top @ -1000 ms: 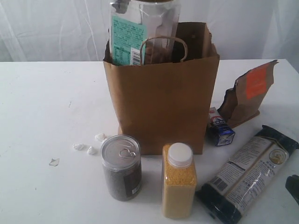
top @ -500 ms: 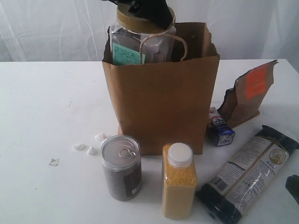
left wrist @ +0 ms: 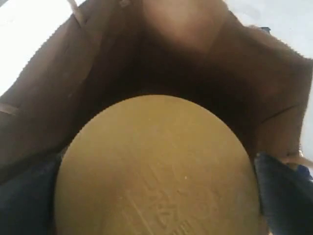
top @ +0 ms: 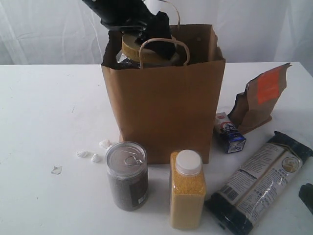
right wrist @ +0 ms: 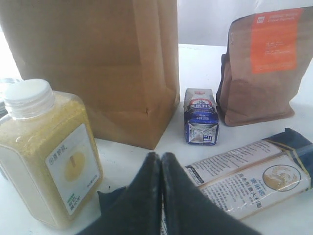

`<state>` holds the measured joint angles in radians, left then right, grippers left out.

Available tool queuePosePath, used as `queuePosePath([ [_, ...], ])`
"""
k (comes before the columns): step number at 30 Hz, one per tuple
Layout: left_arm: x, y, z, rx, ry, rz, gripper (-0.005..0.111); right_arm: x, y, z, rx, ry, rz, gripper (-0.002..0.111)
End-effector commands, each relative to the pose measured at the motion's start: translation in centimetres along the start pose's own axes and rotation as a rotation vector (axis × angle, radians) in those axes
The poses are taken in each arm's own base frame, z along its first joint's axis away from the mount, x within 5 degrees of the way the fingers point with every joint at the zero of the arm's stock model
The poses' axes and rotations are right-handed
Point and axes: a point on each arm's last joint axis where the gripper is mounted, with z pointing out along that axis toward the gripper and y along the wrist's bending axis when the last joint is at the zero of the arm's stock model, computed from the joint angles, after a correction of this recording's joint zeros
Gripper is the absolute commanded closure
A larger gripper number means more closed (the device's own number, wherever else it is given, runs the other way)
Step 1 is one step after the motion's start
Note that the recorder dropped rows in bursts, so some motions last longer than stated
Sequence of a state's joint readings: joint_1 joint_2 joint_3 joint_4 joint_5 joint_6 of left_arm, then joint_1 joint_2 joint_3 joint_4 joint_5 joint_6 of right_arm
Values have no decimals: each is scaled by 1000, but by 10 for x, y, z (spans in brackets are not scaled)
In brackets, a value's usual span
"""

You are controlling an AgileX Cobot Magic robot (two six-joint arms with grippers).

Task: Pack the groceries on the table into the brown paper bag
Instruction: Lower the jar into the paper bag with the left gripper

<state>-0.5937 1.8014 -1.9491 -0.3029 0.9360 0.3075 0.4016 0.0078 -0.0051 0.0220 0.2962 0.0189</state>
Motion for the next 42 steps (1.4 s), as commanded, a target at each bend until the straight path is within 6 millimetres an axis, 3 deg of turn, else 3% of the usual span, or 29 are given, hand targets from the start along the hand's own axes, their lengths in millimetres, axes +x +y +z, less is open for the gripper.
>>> queuePosePath([
  [1,6,-1,-1,-42,-8,15,107,1,0,0,4,-6,0,108],
  [10,18,5,11,-59,1,-16,107,1,0,0,4,-6,0,108],
  [20,47,11,44,-77,36,-75,107,1,0,0,4,-6,0,108],
  [25,50,12,47,-77,38,-84,107,1,0,0,4,-6,0,108],
  [30,47,10,38,-90,16,-72,105,1,0,0,4,-6,0,108],
  [36,50,6,33,-73,51,-70,69,1,0,0,4,-6,0,108],
  [37,51,5,31,-65,66,-76,56,1,0,0,4,-6,0,108],
  [42,48,-1,15,-69,40,-103,20,1,0,0,4,-6,0,108],
])
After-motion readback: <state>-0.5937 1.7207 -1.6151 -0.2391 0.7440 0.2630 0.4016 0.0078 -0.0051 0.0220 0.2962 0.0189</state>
